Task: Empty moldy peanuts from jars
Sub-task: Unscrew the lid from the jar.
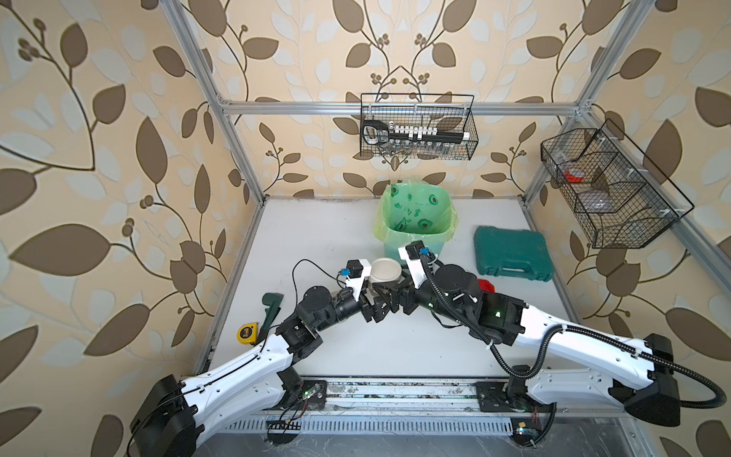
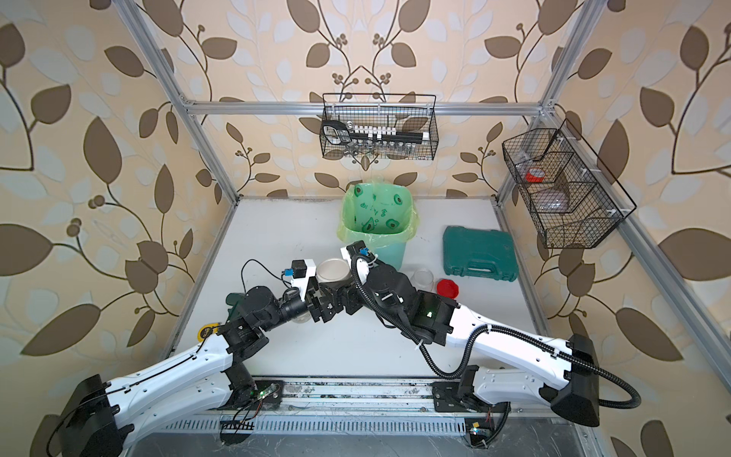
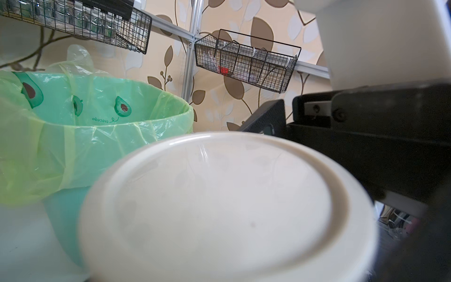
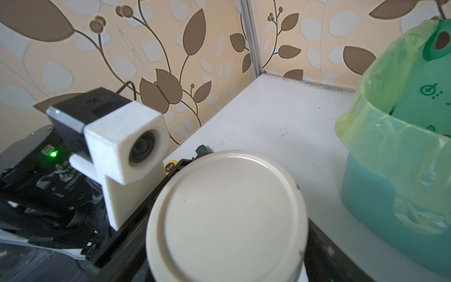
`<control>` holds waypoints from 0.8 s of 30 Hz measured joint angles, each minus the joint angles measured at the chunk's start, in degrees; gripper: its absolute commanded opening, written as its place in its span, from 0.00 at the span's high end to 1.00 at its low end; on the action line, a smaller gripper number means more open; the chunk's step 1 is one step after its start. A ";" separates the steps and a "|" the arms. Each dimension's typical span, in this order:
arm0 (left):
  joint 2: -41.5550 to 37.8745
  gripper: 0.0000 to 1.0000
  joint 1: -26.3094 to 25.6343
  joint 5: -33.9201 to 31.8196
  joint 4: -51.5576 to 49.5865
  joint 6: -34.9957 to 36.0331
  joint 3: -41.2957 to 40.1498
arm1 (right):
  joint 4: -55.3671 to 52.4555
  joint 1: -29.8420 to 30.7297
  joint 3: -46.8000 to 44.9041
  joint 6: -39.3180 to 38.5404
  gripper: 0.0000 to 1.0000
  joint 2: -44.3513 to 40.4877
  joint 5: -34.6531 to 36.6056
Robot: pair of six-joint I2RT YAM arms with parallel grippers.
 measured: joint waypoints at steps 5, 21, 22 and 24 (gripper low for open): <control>0.35 1.00 -0.02 0.44 0.20 0.11 0.02 | -0.79 0.02 1.55 -0.13 0.05 0.87 -0.09; 0.35 1.00 -0.04 1.88 0.04 0.11 0.02 | -2.23 0.07 4.00 -1.20 0.11 2.43 1.44; 0.35 1.00 -0.04 1.92 -0.09 0.11 0.02 | -2.36 0.07 4.00 -1.33 0.13 2.45 1.60; 0.33 1.00 -0.04 2.05 -0.31 0.09 0.02 | -2.73 0.09 4.04 -1.73 0.21 2.45 1.88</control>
